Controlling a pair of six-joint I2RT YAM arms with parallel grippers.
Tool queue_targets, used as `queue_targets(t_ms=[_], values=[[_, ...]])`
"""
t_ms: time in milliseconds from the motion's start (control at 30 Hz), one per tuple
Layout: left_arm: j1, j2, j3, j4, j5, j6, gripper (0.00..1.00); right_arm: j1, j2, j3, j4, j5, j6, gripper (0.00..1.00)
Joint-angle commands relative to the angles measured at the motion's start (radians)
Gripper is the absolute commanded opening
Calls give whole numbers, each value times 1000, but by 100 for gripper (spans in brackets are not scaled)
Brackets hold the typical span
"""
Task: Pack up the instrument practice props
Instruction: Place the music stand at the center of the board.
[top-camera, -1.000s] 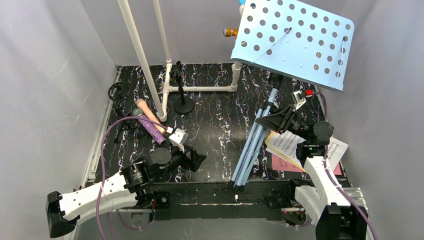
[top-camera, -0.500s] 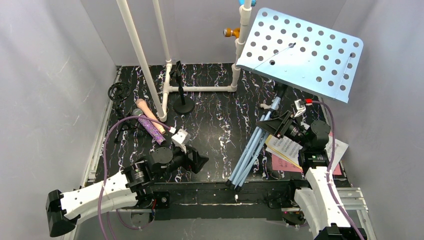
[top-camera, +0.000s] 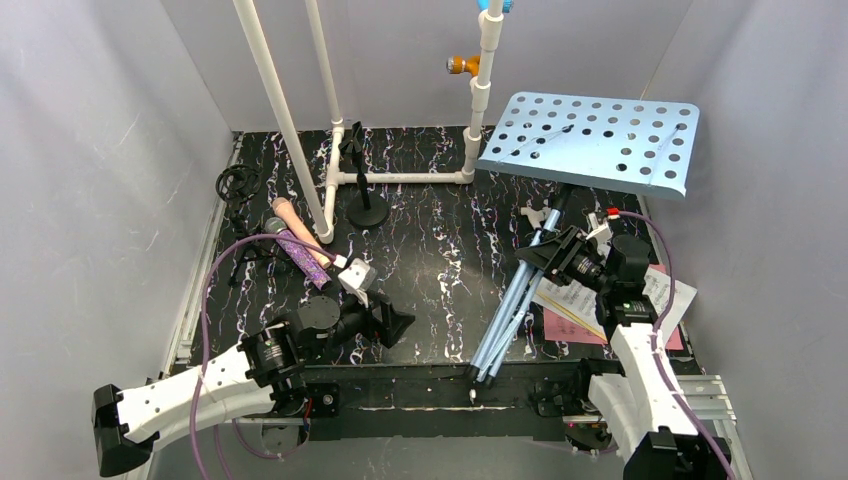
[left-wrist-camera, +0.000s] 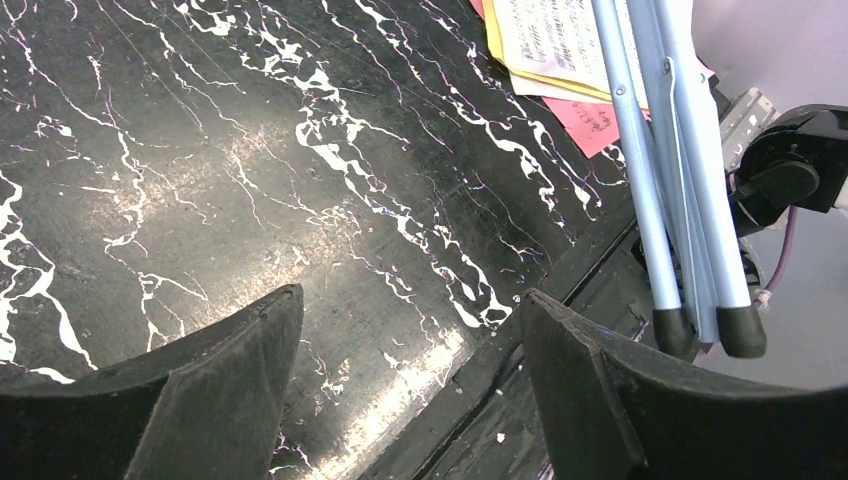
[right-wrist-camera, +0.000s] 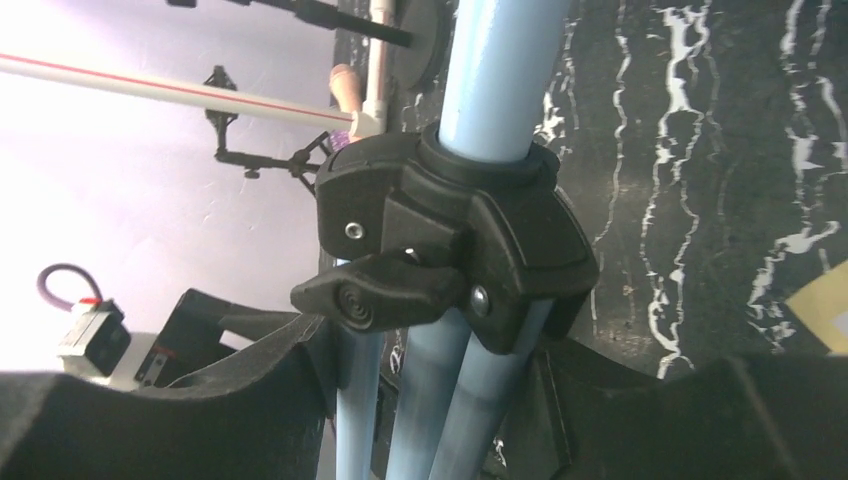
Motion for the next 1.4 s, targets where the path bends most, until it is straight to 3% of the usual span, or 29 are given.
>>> queue_targets(t_ms=[0,167,533,1033,1367], values=[[1,-20,-20,-12,3,-1,77,-21,11,65,373,-6,-121,1],[0,-28,-28,-8,2,-2,78,-37,120,40,537,-17,-11,1],[1,-5,-26,4,4,-5,78,-59,337,50,637,15,-16,1],[1,52,-20,20,22,-13,78,-65,579,94,613,22,-268,1],[0,77,-17,20,25,-16,79,-81,671,127,616,16,-352,15]])
